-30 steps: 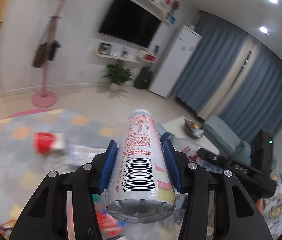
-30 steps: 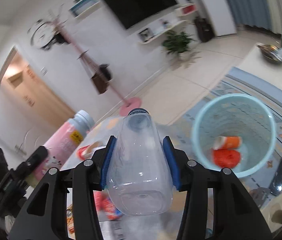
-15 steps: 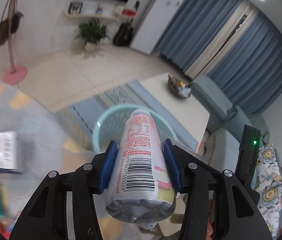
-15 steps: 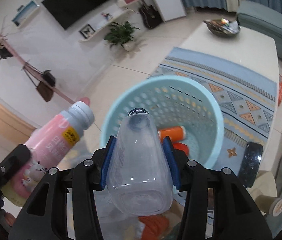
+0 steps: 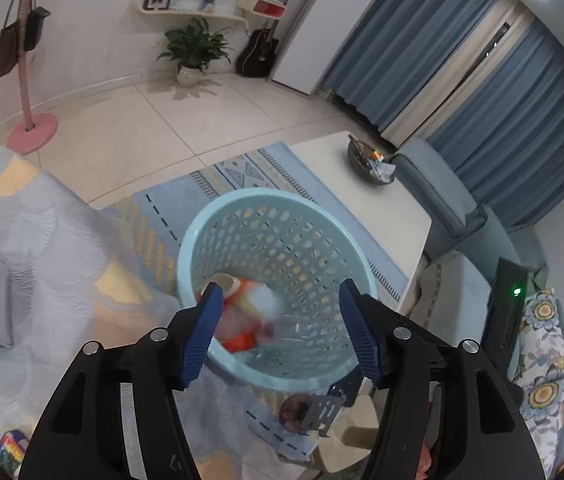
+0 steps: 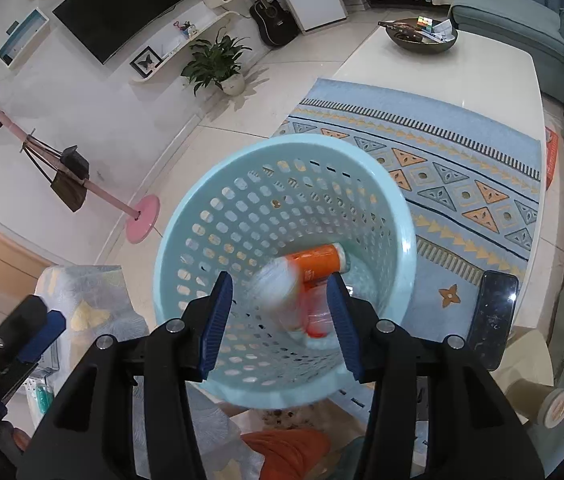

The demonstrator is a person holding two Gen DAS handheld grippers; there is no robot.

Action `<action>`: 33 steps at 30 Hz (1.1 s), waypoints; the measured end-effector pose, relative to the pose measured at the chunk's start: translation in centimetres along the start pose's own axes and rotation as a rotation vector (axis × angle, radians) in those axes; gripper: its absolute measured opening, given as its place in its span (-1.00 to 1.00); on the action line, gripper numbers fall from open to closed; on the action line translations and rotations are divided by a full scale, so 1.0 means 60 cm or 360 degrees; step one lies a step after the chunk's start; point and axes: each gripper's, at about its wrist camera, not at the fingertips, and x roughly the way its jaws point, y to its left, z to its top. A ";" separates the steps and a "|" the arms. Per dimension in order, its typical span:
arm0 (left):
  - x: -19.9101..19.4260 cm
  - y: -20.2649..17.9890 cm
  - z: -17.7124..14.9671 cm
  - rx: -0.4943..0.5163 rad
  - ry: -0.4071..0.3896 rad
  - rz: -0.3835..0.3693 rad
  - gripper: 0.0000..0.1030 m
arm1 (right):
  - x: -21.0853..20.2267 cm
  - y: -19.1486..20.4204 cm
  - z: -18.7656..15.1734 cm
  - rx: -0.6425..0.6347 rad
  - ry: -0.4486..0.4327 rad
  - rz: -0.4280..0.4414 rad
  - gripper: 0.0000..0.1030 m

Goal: Collect trash
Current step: 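Carry both bottles over the blue basket and open both tools, then grasp the pink packet with the left tool while the right tool grasps the white milk carton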

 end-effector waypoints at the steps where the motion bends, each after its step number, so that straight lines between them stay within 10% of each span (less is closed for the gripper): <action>1: -0.005 -0.001 -0.001 -0.0004 -0.0011 -0.0001 0.20 | -0.003 0.003 -0.004 -0.0006 0.0000 0.0006 -0.11; 21: -0.286 0.101 -0.085 -0.0104 -0.0376 0.0159 0.56 | -0.154 0.261 -0.122 -0.0702 -0.0209 0.0275 0.31; 33: -0.356 0.267 -0.182 -0.0350 -0.0235 0.0342 0.60 | -0.184 0.384 -0.249 -0.1084 -0.0243 0.0559 0.51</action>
